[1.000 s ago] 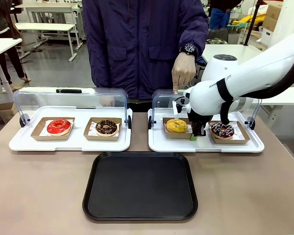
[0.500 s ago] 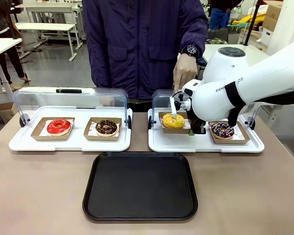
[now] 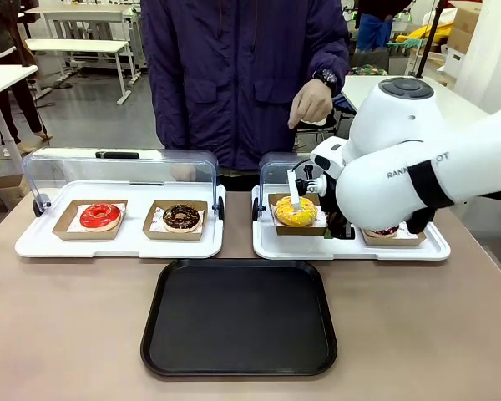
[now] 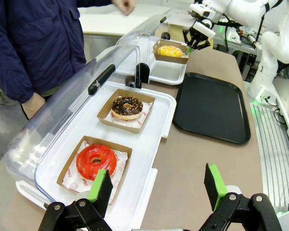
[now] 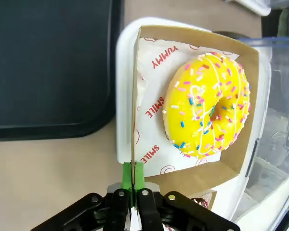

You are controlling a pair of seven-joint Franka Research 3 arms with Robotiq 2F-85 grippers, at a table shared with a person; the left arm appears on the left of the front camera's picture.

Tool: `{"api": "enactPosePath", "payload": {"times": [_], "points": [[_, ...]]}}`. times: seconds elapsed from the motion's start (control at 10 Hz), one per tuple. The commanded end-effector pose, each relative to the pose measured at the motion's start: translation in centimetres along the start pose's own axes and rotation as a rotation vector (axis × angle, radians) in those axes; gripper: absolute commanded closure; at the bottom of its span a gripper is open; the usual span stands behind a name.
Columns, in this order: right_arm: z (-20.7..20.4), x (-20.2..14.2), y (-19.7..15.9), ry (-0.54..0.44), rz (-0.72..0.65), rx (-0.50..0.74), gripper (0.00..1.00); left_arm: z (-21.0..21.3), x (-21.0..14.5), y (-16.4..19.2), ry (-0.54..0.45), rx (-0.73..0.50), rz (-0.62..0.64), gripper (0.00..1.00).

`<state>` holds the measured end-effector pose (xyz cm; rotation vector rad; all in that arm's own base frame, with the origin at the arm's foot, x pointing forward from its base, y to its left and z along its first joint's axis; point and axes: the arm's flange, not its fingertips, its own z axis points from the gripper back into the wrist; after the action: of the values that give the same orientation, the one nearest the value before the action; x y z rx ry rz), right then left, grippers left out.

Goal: Move the third donut from the left to the tray.
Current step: Pick up the Paper togo box containing the Donut indicated by the person and place it on the Handle tray.

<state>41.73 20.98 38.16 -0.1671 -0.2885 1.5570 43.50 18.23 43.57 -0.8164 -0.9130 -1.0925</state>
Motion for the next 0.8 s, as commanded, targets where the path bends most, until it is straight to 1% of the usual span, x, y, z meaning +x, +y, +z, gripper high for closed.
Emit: {"api": "enactPosePath", "payload": {"times": [0.0, 0.1, 0.3, 0.4, 0.5, 0.6, 0.7], "points": [[1.3, 1.0, 2.1, 0.015, -0.042, -0.022, 0.98, 0.0, 0.2, -0.1, -0.003, -0.001, -0.008, 0.0], [1.7, 2.2, 3.8, 0.017, -0.059, -0.028, 0.98, 0.0, 0.2, -0.1, -0.003, -0.001, -0.008, 0.0], [2.5, 2.9, 5.4, 0.029, -0.082, -0.041, 0.98, 0.0, 0.2, -0.1, -0.003, -0.001, -0.008, 0.0], [3.1, 3.7, 6.9, 0.006, -0.114, -0.052, 0.98, 0.0, 0.2, -0.1, -0.003, -0.001, -0.008, 0.0], [3.3, 3.3, 6.9, 0.01, -0.068, 0.021, 0.98, 0.0, 0.2, -0.1, -0.003, -0.001, -0.008, 0.0], [2.3, 3.1, 5.3, -0.008, -0.07, -0.021, 0.98, 0.0, 0.2, -0.1, -0.003, -0.001, -0.008, 0.0], [2.3, 3.1, 5.3, -0.008, -0.07, -0.021, 0.98, 0.0, 0.2, -0.1, -0.003, -0.001, -0.008, 0.0]]}}
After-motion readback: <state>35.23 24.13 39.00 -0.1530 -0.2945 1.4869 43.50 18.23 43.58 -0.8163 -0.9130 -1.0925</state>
